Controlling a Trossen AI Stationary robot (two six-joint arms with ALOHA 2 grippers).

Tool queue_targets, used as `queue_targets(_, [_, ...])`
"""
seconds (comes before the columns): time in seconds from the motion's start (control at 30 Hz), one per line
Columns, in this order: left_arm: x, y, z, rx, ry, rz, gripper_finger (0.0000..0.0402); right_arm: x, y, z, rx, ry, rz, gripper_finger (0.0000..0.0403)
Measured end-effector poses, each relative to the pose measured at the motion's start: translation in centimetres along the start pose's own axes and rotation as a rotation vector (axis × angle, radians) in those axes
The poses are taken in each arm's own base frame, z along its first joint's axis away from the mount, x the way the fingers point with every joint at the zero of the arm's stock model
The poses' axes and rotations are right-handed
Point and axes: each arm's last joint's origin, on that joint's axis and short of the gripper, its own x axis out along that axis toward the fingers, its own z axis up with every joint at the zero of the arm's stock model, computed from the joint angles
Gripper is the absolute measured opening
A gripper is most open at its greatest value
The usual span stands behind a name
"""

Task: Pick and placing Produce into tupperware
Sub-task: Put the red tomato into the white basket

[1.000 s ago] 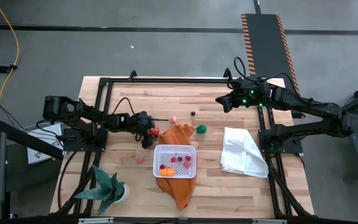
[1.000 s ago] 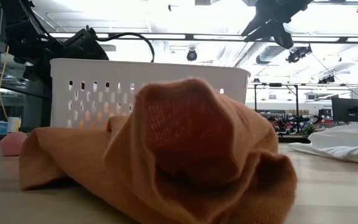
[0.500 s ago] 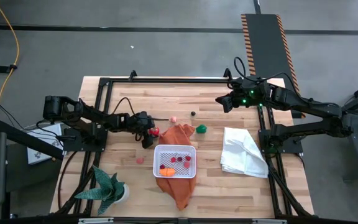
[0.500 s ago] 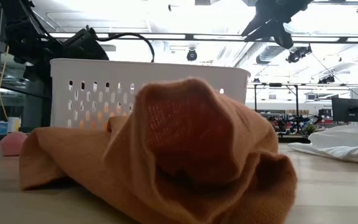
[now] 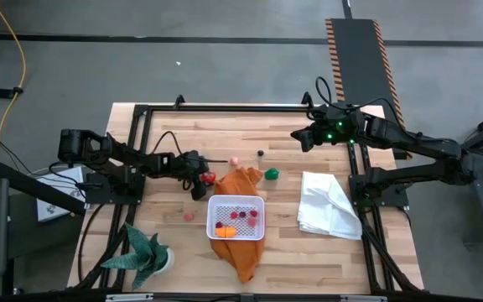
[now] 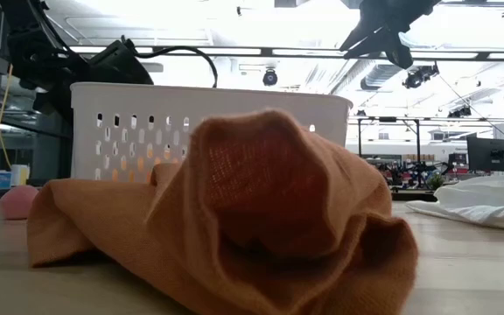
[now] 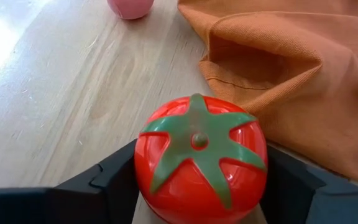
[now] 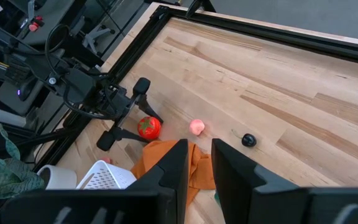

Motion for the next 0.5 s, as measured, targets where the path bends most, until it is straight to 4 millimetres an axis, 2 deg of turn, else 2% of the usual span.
queue_targets(0.1, [0.0, 0.0, 0.01, 0.0, 0.0, -0.001, 0.0242, 0.01, 0.0, 0.0, 0.0, 0.0, 0.0, 0.0062])
queue_targets(0.33, [0.0, -0.05, 0.0, 0.0, 0.002, -0.017, 0.0274, 0.01, 0.0, 0.0, 0.0, 0.0, 0.0, 0.0062])
queue_targets(0.5, [0.0, -0.05, 0.0, 0.0, 0.002, -0.018, 0.0257, 0.0, 0.0, 0.0, 0.0, 0.0, 0.0, 0.0062])
